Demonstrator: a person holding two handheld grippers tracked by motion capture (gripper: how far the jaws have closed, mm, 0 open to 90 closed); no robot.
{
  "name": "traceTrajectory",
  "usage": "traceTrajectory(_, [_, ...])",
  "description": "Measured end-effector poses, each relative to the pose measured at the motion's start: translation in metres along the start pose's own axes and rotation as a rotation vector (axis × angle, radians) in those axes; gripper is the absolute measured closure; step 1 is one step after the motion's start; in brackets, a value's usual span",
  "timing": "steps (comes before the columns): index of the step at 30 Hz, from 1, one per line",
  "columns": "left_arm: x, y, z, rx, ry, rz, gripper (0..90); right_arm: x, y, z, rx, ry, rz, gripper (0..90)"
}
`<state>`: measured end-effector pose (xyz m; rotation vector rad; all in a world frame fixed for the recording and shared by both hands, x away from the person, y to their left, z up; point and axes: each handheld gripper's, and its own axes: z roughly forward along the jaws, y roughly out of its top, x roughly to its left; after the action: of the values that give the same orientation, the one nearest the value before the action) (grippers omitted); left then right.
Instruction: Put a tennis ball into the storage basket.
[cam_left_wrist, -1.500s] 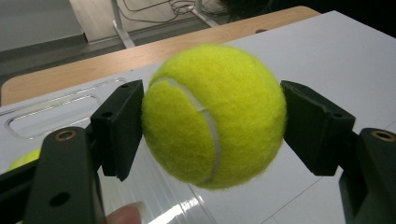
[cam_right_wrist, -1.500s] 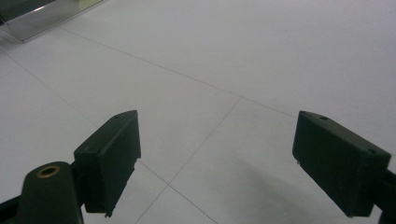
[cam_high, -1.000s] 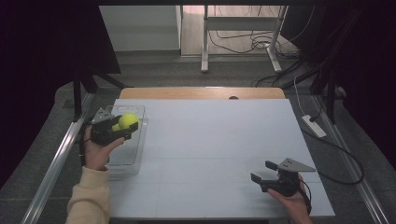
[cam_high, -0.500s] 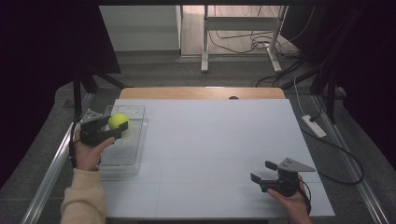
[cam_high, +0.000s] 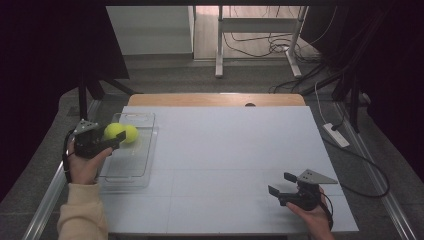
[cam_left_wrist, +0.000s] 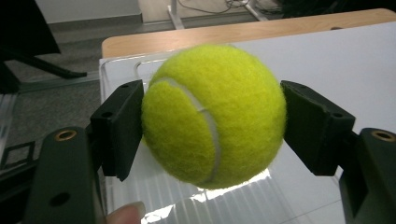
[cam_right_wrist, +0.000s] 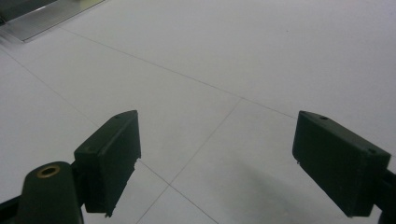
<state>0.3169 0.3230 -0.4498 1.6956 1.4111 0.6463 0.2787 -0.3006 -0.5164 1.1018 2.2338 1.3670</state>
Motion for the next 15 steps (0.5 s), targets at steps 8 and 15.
traceTrajectory(8, [0.0023, -0.004, 0.0035, 0.027, 0.009, -0.002, 27.1, -0.0003, 0.0, 0.0, 0.0, -0.001, 0.002, 15.4])
traceTrajectory(15, [0.0026, -0.0068, 0.0078, 0.056, 0.014, 0.002, 27.0, -0.0002, -0.0001, 0.0, 0.0, 0.0, 0.001, 15.4])
